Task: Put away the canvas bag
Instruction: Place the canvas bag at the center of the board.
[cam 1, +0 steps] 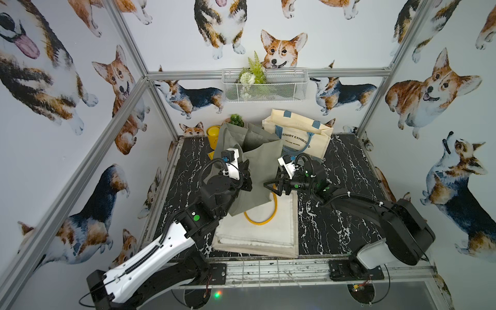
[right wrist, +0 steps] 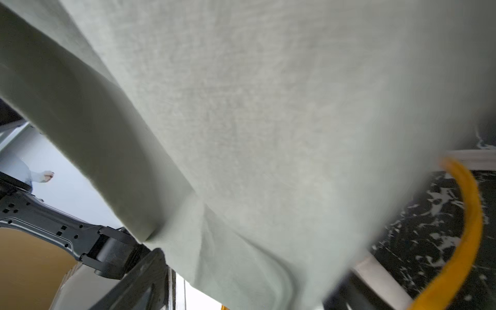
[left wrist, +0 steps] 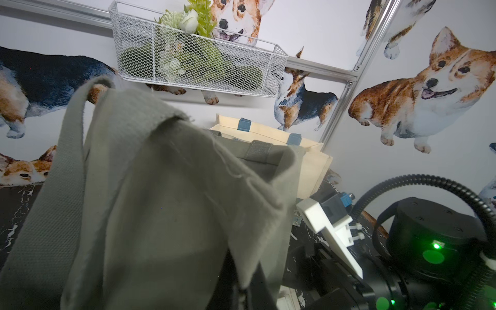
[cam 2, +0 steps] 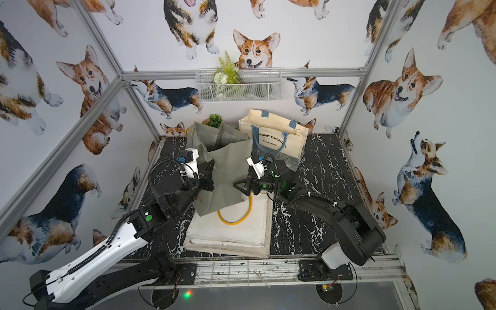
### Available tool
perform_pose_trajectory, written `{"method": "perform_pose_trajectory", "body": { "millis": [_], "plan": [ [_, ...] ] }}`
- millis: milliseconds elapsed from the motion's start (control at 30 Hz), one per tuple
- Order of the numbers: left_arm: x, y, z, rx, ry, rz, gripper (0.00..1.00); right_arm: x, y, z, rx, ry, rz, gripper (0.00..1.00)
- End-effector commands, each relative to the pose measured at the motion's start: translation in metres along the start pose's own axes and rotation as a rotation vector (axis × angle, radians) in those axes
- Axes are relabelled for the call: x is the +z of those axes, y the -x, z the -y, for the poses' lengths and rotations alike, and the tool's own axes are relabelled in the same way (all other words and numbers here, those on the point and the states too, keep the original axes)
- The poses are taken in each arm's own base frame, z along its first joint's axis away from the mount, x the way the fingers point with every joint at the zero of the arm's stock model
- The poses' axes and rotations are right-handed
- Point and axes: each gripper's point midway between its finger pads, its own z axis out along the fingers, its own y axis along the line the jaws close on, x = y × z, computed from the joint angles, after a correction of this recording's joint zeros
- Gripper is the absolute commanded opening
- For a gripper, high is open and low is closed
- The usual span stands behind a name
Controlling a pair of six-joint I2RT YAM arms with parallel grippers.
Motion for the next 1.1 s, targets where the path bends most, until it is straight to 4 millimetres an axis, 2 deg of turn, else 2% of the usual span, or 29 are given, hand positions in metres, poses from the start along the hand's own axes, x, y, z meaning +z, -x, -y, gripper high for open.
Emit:
{"method": "perform_pose_trajectory", "body": {
  "millis": [0, 100, 200, 533, 600, 733, 900, 1000, 1067],
  "plan": [
    [-0.001, 0.016, -0.002, -0.084, 0.012, 0.086, 0.0, 0.002, 0.031, -0.026, -0.106, 0.068, 0.145, 0.88],
    [0.005, 0.009, 0.002, -0.087, -0.001, 0.069, 0.0, 0.009, 0.026, -0.046, -0.174, 0.109, 0.129, 0.91],
    [0.012, 0.002, 0.006, -0.085, -0.015, 0.053, 0.0, 0.015, 0.023, -0.054, -0.168, 0.138, 0.118, 0.91],
    [0.026, -0.009, 0.01, -0.095, -0.027, 0.027, 0.0, 0.033, 0.018, -0.054, -0.172, 0.093, 0.081, 0.92],
    [0.028, -0.029, 0.005, -0.088, -0.022, -0.016, 0.01, 0.036, 0.021, -0.053, -0.173, 0.09, 0.096, 0.93],
    [0.03, -0.047, -0.005, -0.069, -0.006, -0.092, 0.11, 0.041, 0.018, -0.029, -0.149, -0.018, 0.093, 0.93],
    [0.024, -0.074, -0.029, -0.098, 0.058, -0.19, 0.1, 0.04, 0.015, -0.007, -0.192, -0.13, 0.087, 0.93],
    [0.014, -0.08, -0.04, -0.136, 0.078, -0.192, 0.1, 0.032, 0.02, 0.015, -0.215, -0.243, 0.103, 0.89],
    [0.004, -0.081, -0.047, -0.149, 0.085, -0.184, 0.15, 0.024, 0.028, 0.027, -0.212, -0.281, 0.123, 0.86]
  ]
}}
